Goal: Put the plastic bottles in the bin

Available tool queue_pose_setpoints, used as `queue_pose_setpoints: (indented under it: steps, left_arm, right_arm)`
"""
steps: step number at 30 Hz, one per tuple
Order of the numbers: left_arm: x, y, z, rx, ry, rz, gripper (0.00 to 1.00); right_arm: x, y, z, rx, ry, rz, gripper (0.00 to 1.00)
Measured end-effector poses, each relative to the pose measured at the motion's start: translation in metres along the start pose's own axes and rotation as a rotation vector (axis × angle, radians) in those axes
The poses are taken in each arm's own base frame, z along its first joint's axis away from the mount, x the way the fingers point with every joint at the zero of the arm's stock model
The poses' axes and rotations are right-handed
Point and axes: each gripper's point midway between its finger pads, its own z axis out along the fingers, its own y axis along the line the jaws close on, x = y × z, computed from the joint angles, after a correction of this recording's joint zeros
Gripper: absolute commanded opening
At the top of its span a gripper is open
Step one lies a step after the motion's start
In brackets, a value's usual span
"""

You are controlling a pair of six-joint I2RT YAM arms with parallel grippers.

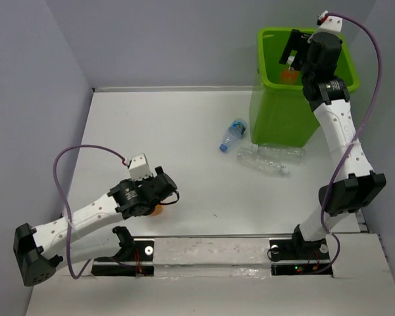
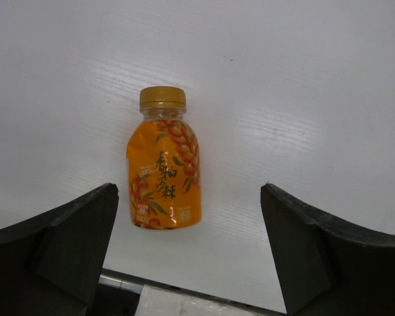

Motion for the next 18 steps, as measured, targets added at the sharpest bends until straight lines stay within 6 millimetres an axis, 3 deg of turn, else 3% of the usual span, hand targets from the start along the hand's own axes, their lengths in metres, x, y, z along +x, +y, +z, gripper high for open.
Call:
queue_pose_setpoints:
  steps: [2, 5, 8, 12, 14, 18]
  left_arm:
    - [0.008, 0.004, 0.007, -0.058, 0.016, 0.038, 0.99]
    - [0.017, 0.010, 0.016, -0.132, 0.031, 0.082, 0.99]
    - [0.022, 0.013, 0.021, -0.173, 0.042, 0.104, 0.99]
    - [0.031, 0.013, 0.027, -0.206, 0.058, 0.123, 0.99]
    - [0.036, 0.012, 0.031, -0.205, 0.068, 0.121, 0.99]
    - [0.047, 0.015, 0.039, -0.209, 0.082, 0.113, 0.97]
  right_arm:
    - [0.012, 0.006, -0.013, -0.052, 0.043, 0.016, 1.00]
    - [0.010, 0.011, -0.067, -0.179, 0.041, 0.107, 1.00]
    - [-0.016, 0.013, -0.136, -0.330, -0.053, 0.215, 1.00]
    - [-0.033, 0.026, -0.202, -0.539, -0.160, 0.319, 1.00]
    - [-0.019, 0.038, -0.221, -0.631, -0.160, 0.345, 1.00]
    - [0.046, 0.068, -0.232, -0.750, -0.014, 0.351, 0.99]
